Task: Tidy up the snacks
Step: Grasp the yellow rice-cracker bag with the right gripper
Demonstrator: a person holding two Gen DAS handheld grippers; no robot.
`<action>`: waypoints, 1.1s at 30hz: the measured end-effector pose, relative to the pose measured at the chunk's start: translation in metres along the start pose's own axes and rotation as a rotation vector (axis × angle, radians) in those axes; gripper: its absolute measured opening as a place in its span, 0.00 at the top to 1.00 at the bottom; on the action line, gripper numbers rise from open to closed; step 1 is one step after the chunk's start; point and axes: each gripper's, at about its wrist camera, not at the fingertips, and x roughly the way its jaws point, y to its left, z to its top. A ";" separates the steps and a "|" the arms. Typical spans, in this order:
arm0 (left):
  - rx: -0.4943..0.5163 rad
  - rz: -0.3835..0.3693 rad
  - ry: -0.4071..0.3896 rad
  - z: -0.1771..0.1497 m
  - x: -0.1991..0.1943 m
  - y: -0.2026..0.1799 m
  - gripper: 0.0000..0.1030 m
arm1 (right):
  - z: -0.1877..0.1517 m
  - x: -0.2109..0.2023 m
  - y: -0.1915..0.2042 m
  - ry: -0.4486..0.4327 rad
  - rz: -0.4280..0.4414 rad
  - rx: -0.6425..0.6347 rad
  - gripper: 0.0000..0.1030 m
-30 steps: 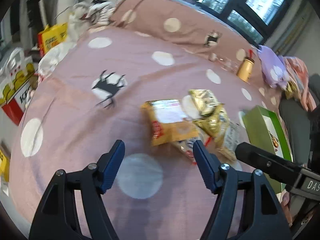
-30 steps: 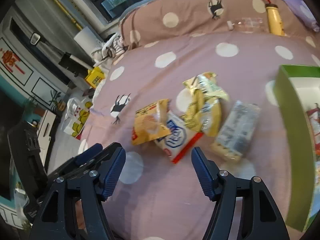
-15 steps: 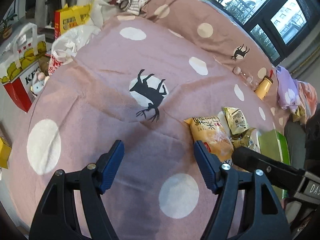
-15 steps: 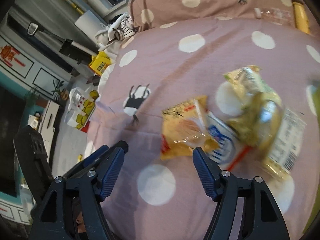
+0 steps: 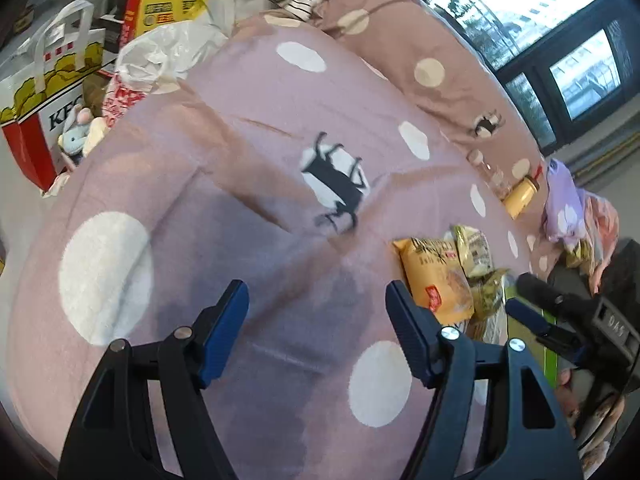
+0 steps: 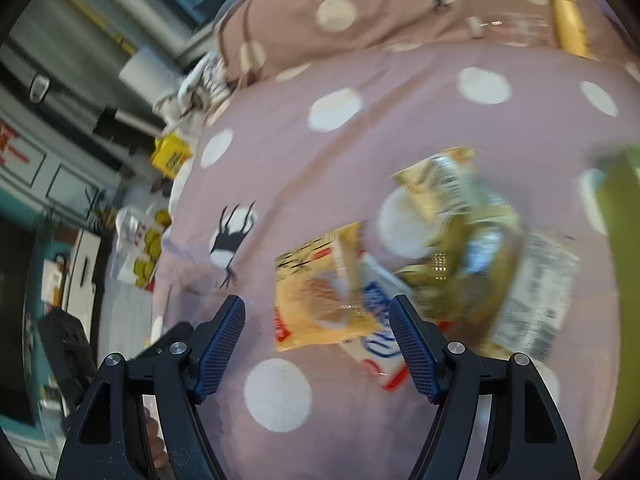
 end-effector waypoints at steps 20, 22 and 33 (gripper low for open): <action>0.154 -0.168 0.089 -0.010 0.044 -0.082 0.34 | 0.007 -0.018 -0.051 -0.038 0.022 0.120 0.24; 0.146 -0.158 0.106 -0.005 0.053 -0.087 0.37 | 0.017 -0.006 -0.028 -0.018 0.082 0.054 0.24; 0.123 -0.149 0.135 0.000 0.081 -0.082 0.63 | 0.028 0.082 0.015 0.175 0.047 -0.052 0.30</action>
